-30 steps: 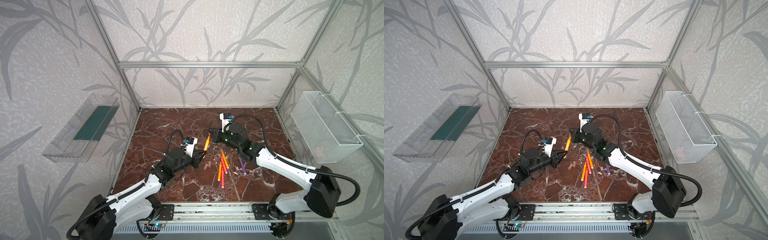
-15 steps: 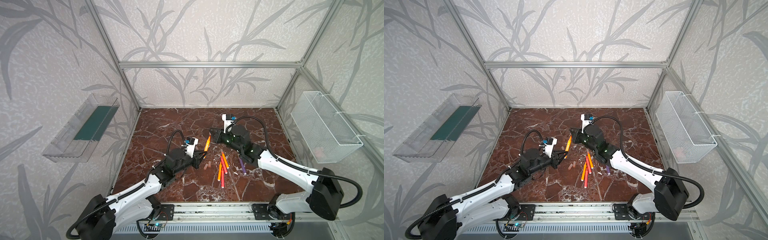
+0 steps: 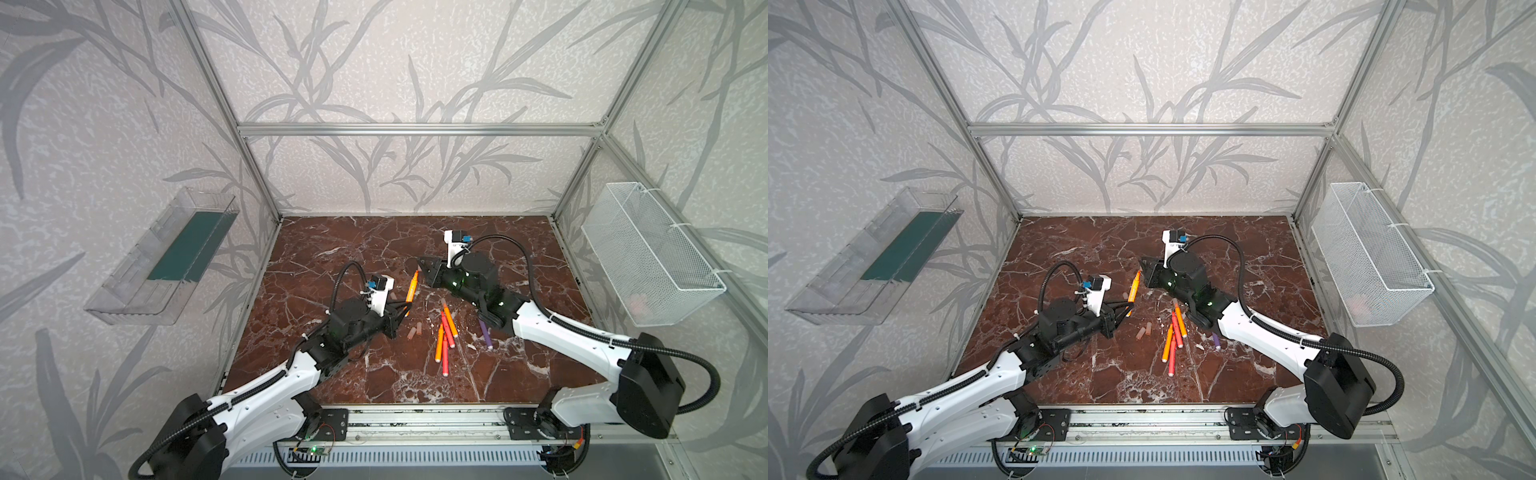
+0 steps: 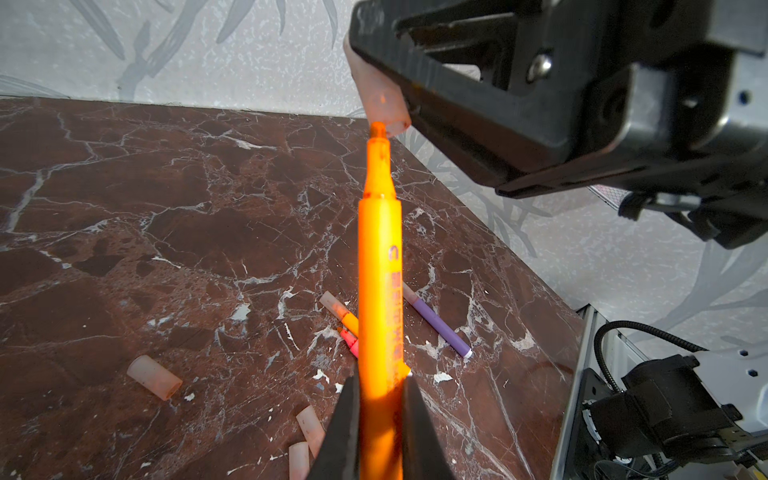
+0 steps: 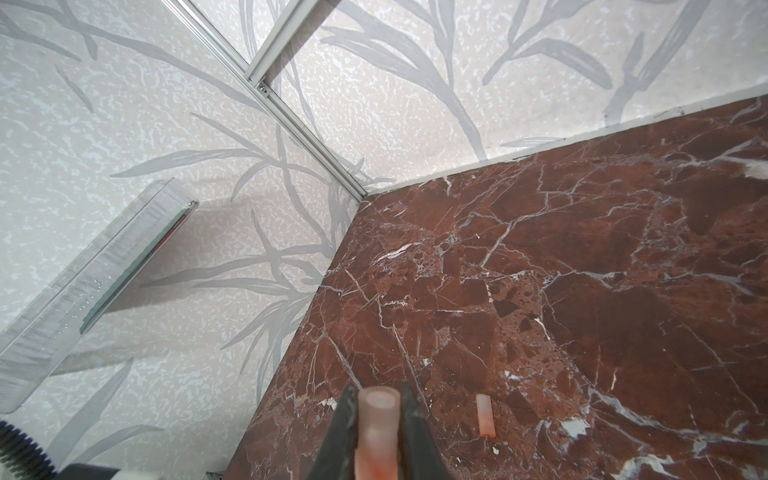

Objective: Insert the pens into the pen caps

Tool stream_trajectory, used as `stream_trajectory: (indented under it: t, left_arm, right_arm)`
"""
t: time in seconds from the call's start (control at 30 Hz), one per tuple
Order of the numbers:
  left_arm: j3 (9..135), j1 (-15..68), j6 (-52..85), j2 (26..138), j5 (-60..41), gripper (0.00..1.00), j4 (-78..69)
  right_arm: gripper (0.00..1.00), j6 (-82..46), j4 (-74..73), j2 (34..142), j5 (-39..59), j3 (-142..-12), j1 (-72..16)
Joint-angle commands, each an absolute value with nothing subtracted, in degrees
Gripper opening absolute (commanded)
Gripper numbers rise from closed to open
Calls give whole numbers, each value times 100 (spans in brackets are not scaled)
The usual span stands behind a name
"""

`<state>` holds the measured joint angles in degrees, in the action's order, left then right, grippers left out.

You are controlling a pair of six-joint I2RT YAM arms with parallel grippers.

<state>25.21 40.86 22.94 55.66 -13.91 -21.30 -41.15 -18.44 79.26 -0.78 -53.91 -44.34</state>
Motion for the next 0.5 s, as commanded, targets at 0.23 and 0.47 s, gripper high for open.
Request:
stream_trajectory:
  t: [0.23,0.47]
  left_arm:
    - [2575,4106,2282,5996,-617,0,-1492]
    - [2927,4105,2683,7015,699,0,-295]
  right_arm:
    - [2,-3801,-1284,7669,-1327,-5369,-4428]
    - [1,-3394,-85,8552,-1414,-5813,-4403]
